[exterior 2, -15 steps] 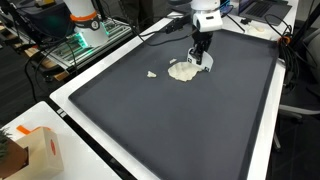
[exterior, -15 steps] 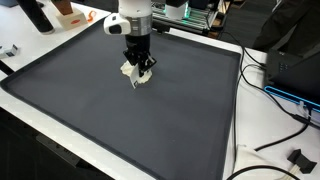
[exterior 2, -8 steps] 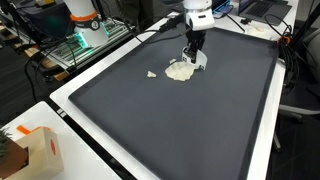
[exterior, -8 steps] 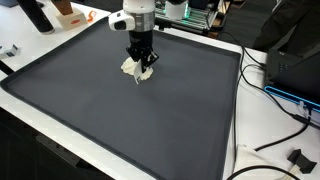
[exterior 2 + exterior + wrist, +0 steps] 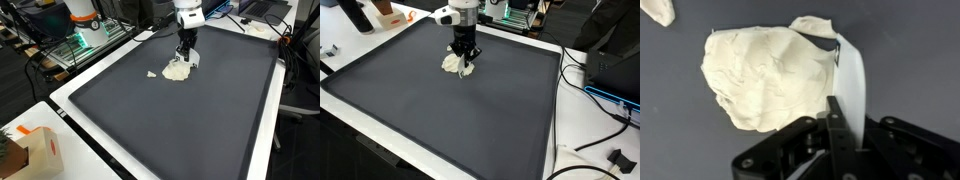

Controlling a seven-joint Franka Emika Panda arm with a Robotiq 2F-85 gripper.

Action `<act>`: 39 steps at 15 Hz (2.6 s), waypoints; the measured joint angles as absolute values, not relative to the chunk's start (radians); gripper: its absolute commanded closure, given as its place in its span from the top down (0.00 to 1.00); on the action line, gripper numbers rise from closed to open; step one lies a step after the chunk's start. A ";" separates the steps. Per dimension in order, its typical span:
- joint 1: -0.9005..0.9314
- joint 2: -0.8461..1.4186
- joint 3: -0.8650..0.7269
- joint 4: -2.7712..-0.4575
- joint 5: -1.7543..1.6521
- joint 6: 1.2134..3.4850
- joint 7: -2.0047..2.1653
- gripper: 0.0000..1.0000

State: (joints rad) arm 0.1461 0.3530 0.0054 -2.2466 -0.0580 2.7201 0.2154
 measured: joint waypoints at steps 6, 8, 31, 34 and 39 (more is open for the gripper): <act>0.146 0.304 0.003 -2.321 -0.078 2.720 0.214 0.01; 0.146 0.302 0.003 -2.327 -0.089 2.728 0.202 0.01; 0.140 0.453 0.000 -2.097 -0.120 2.729 0.099 0.01; 0.136 0.448 0.001 -2.110 -0.106 2.748 0.100 0.01; 0.132 0.406 -0.001 -2.202 -0.102 2.834 0.101 0.01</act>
State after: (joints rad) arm 0.1321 0.4060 -0.0007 -2.2020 -0.1017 2.8336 0.1008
